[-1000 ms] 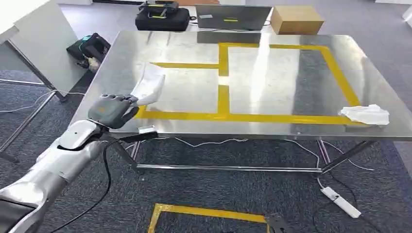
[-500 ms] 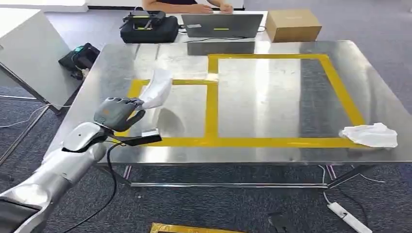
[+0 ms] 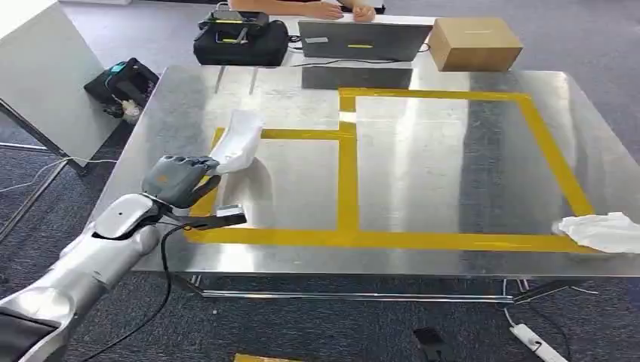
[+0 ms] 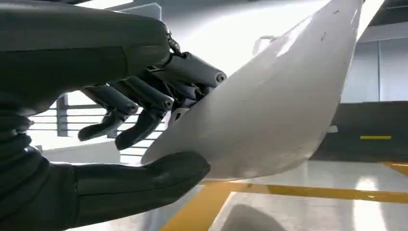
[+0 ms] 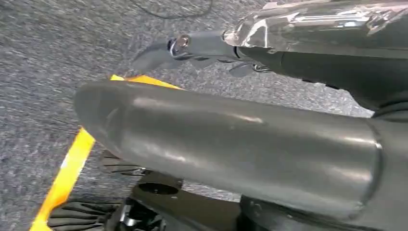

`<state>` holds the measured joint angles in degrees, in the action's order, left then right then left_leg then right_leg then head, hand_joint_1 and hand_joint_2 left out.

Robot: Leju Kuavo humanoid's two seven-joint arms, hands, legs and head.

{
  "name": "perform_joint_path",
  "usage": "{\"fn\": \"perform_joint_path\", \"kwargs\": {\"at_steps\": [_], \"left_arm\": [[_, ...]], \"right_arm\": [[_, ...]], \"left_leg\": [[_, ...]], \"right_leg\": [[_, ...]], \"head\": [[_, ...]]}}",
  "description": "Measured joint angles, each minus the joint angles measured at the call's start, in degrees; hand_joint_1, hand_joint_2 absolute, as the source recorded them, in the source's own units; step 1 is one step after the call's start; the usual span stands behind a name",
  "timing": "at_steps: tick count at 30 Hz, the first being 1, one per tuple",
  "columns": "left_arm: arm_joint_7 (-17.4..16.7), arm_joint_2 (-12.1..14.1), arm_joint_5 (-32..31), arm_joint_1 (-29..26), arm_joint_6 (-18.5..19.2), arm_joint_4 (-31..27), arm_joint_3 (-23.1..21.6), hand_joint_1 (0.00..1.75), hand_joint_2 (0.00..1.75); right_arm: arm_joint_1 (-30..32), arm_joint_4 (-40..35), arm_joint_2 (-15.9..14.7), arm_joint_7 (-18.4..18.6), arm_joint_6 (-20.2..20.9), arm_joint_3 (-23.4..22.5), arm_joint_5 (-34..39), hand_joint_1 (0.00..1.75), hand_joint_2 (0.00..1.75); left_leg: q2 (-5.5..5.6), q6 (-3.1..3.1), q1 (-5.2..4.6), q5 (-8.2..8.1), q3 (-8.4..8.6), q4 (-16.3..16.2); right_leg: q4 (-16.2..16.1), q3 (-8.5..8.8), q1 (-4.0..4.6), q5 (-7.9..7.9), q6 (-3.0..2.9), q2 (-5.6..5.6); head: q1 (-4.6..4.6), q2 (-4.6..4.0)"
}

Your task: Take the parts from the cabinet and place them on the table.

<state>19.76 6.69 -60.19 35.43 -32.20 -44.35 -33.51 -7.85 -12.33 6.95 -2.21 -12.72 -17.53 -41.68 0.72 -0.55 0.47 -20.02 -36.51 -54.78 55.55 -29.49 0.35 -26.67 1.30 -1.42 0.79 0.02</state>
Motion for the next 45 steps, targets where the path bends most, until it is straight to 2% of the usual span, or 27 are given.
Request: {"fn": "perform_joint_path", "kwargs": {"at_steps": [1, 2, 6, 7, 8, 9, 20, 23, 24, 25, 26, 28, 29, 30, 31, 32, 34, 35, 36, 37, 39, 40, 41, 42, 43, 44, 45], "left_arm": [[0.0, 0.0, 0.0, -0.1, -0.1, 0.0, 0.0, 0.0, 1.75], [0.0, 0.0, -0.1, -0.2, -0.2, 0.0, 0.0, 0.0, 0.0], [0.0, 0.1, -0.3, -0.3, -0.7, 0.0, 0.0, 0.0, 0.0], [0.0, 0.1, -0.1, -0.4, -0.7, 0.0, 0.0, 0.0, 0.0], [0.1, 0.2, 0.1, -0.5, -0.6, 0.0, 0.0, 0.0, 0.0], [0.2, 0.2, 0.2, -0.5, -0.6, 0.0, 0.0, 0.0, 0.0], [1.0, 0.6, 0.8, -0.5, -2.7, 0.0, -0.1, 0.0, 0.0], [1.0, 0.7, 1.5, -0.5, -2.6, 0.0, -0.2, 0.0, 0.0], [1.0, 0.7, 2.0, -0.5, -2.5, 0.0, -0.2, 0.0, 0.0], [1.0, 0.7, 2.3, -0.5, -2.2, 0.0, -0.2, 0.0, 0.0], [1.0, 0.7, 2.8, -0.4, -2.0, 0.0, -0.2, 0.0, 0.0], [1.0, 0.8, 3.3, -0.5, -1.5, 0.0, -0.2, 0.0, 0.0], [1.1, 0.8, 3.7, -0.6, -1.2, 0.0, -0.2, 0.0, 0.0], [1.2, 0.8, 3.9, -0.8, -0.8, 0.0, -0.2, 0.0, 0.0], [1.3, 0.8, 4.2, -1.0, -0.6, 0.0, -0.2, 0.0, 0.0], [1.4, 0.9, 4.4, -1.0, -0.6, 0.0, -0.2, 0.0, 0.0], [1.4, 0.9, 4.6, -1.0, -0.5, 0.0, -0.2, 0.0, 0.0], [1.4, 1.0, 4.8, -1.0, -0.5, 0.0, -0.1, 0.0, 0.0], [1.4, 1.1, 4.9, -0.9, -0.4, 0.0, 0.0, 0.0, 0.0], [1.4, 1.2, 5.0, -1.0, -0.4, 0.0, 0.1, 0.0, 0.0], [1.4, 1.3, 5.0, -1.2, -0.3, 0.0, 0.1, 0.0, 0.0], [1.4, 1.4, 5.0, -1.2, -0.3, 0.0, 0.2, 0.0, 0.0], [1.3, 1.5, 5.0, -1.2, -0.3, 0.0, 0.2, 0.0, 0.0], [1.2, 1.5, 5.0, -1.1, -0.2, 0.0, 0.2, 0.0, 0.0], [1.1, 1.5, 5.0, -1.1, -0.2, 0.0, 0.2, 0.0, 0.0], [1.0, 1.5, 5.0, -1.2, -0.2, 0.0, 0.2, 0.0, 0.0], [1.0, 1.5, 5.0, -1.4, -0.2, 0.0, 0.2, 0.0, 0.0]], "right_arm": [[0.1, 0.0, 0.0, 0.0, 0.0, 0.0, 0.0, 0.0, 0.0], [0.1, 0.0, 0.0, 0.0, 0.0, 0.0, 0.0, 0.0, 0.0], [-0.1, 0.0, 0.0, 0.0, 0.0, -0.1, -0.3, 0.0, 0.0], [0.0, 0.0, 0.0, 0.0, 0.0, -0.2, -0.3, 0.0, 0.0], [0.1, 0.0, 0.0, 0.0, 0.0, -0.2, -0.4, 0.0, 0.0], [0.1, 0.0, 0.0, 0.0, 0.0, -0.2, -0.4, 0.0, 0.0], [0.1, 0.0, 0.0, 0.1, 0.2, -0.3, -0.8, 0.0, 0.0], [0.1, 0.0, 0.0, 0.1, 0.2, -0.4, -0.9, 0.0, 0.0], [0.0, 0.0, 0.0, 0.2, 0.2, -0.4, -1.0, 0.0, 0.0], [0.0, 0.0, 0.0, 0.2, 0.2, -0.5, -1.0, 0.0, 0.0], [-0.1, 0.0, 0.0, 0.2, 0.2, -0.5, -1.1, 0.0, 0.0], [-0.1, 0.0, 0.0, 0.4, 0.2, -0.5, -1.1, 0.0, 0.0], [0.1, 0.0, 0.0, 0.4, 0.2, -0.5, -1.2, 0.0, 0.0], [0.2, 0.0, 0.0, 0.5, 0.3, -0.5, -1.2, 0.0, 0.0], [0.2, 0.0, 0.0, 0.5, 0.3, -0.5, -1.2, 0.0, 0.0], [0.2, 0.0, 0.0, 0.5, 0.3, -0.5, -1.2, 0.0, 0.0], [0.0, 0.0, 0.0, 0.5, 0.3, -0.5, -1.2, 0.0, 0.0], [-0.1, 0.0, 0.1, 0.5, 0.4, -0.5, -1.2, 0.0, 0.0], [-0.1, 0.0, 0.1, 0.5, 0.4, -0.5, -1.3, 0.0, 0.0], [0.1, 0.0, 0.1, 0.5, 0.3, -0.6, -1.3, 0.0, 0.0], [0.2, 0.0, 0.0, 0.5, 0.3, -0.6, -1.3, 0.0, 0.0], [0.2, 0.0, 0.0, 0.5, 0.3, -0.7, -1.3, 0.0, 0.0], [0.2, 0.0, 0.0, 0.5, 0.3, -0.7, -1.4, 0.0, 0.0], [0.2, 0.0, 0.0, 0.5, 0.3, -0.7, -1.4, 0.0, 0.0], [0.2, 0.0, 0.0, 0.5, 0.3, -0.7, -1.4, 0.0, 0.0], [0.3, 0.0, 0.0, 0.5, 0.3, -0.7, -1.4, 0.0, 0.0], [0.3, 0.0, 0.0, 0.5, 0.3, -0.8, -1.4, 0.0, 0.0]], "left_leg": [[0.09, 0.15, -0.01, -0.18, -0.02, 0.0], [0.14, 0.19, -0.04, -0.27, -0.06, 0.0], [0.17, 0.38, -0.44, -0.42, -0.24, -0.1], [0.17, 0.44, -0.61, -0.46, -0.41, -0.3], [0.15, 0.49, -0.68, -0.47, -0.43, -0.4], [0.15, 0.49, -0.64, -0.46, -0.38, -0.3], [0.13, 0.49, -0.43, -0.24, 0.27, -0.3], [0.13, 1.21, -0.77, -0.44, 0.32, -0.6], [0.08, 1.46, -0.48, -0.2, 0.55, 0.0], [-0.12, 1.51, -0.05, 0.06, 0.91, 0.5], [-0.19, 1.66, 0.08, 0.02, 0.94, 0.5], [-0.33, 1.66, 0.11, 0.02, 0.87, 0.4], [-0.36, 1.65, 0.14, 0.03, 0.81, 0.4], [-0.36, 1.56, 0.22, 0.07, 0.8, 0.4], [-0.35, 1.38, 0.4, 0.12, 0.81, 0.4], [-0.34, 1.02, 0.65, 0.14, 0.8, 0.3], [-0.3, 0.02, 1.25, 0.04, 0.76, -0.2], [-0.19, -0.62, 1.18, 0.11, 0.43, -0.4], [-0.14, -1.09, 1.1, 0.29, 0.17, -0.6], [0.03, -1.55, 1.06, 0.89, 0.08, -0.7], [0.05, -2.26, 1.21, 2.75, -0.35, 0.5], [-0.13, -2.45, 1.43, 2.51, -0.98, 0.6], [-0.33, -2.54, 1.28, 0.61, -1.65, -0.8], [-0.34, -2.56, 1.2, -1.92, -3.05, -4.4], [-0.35, -2.59, 0.99, -4.51, -5.28, -9.9], [-0.35, -2.57, 0.89, -6.25, -7.41, -15.0], [-0.36, -2.39, 0.78, -6.83, -8.8, -18.1]], "right_leg": [[0.0, 0.01, 0.0, 0.02, 0.02, 0.07], [0.0, 0.01, -0.01, 0.03, 0.05, 0.14], [-0.4, 0.1, -0.23, -0.43, 0.1, 0.69], [-1.2, 0.52, -0.39, -1.25, 0.42, 0.73], [-1.2, 0.46, -0.56, -1.04, 1.6, 0.76], [-1.2, 0.51, -0.51, -1.2, 1.42, 0.75], [-0.7, 0.8, -0.33, -1.24, 1.25, 0.76], [-1.1, 1.12, -0.59, -1.0, 1.77, 0.75], [-1.0, 1.21, -0.43, -1.03, 1.94, 0.71], [-0.2, 0.6, -0.46, -1.94, 2.02, 0.74], [2.6, -0.6, -0.38, -3.88, 2.1, 0.87], [12.2, -5.16, -0.76, -8.47, 2.52, 0.89], [17.1, -7.53, -0.89, -10.11, 2.72, 0.9], [19.4, -8.85, -1.09, -10.13, 2.93, 0.91], [18.4, -8.65, -1.28, -8.48, 3.16, 0.93], [14.8, -7.19, -1.51, -5.74, 3.44, 0.96], [4.2, -2.2, -2.21, -0.36, 4.36, 1.19], [1.6, -0.44, -2.11, -1.44, 5.05, 0.91], [2.1, -0.64, -1.96, -0.33, 3.49, 0.11], [2.0, -1.27, -1.96, -0.42, 3.22, 0.34], [1.8, -2.05, -1.61, 0.77, 2.28, 0.28], [1.0, -2.0, -2.02, 1.33, 1.72, 0.33], [0.7, -2.25, -1.88, 1.74, 1.12, 0.31], [0.5, -2.36, -1.84, 1.99, 0.74, 0.37], [0.2, -2.41, -1.65, 2.14, 0.49, 0.41], [0.2, -2.54, -1.39, 2.16, 0.46, 0.5], [0.2, -2.59, -1.08, 2.14, 0.44, 0.52]], "head": [[-0.13, 0.0], [-0.07, 0.02], [-0.07, 0.02], [-0.09, 0.0], [0.04, 0.02], [-0.04, 0.02], [-0.04, 0.0], [0.02, 0.02], [0.0, 0.0], [0.04, 0.02], [-0.33, 0.0], [-0.35, 0.0], [-0.53, 0.02], [-0.46, 0.0], [-0.5, 0.02], [-0.5, 0.02], [-0.55, 0.0], [-0.74, 0.0], [-0.76, 0.02], [-0.83, 0.02], [-0.81, 0.02], [-0.81, 0.0], [-0.33, 0.02], [-0.26, 0.0], [-0.07, 0.0], [-0.09, 0.0], [-0.02, 0.0]]}}
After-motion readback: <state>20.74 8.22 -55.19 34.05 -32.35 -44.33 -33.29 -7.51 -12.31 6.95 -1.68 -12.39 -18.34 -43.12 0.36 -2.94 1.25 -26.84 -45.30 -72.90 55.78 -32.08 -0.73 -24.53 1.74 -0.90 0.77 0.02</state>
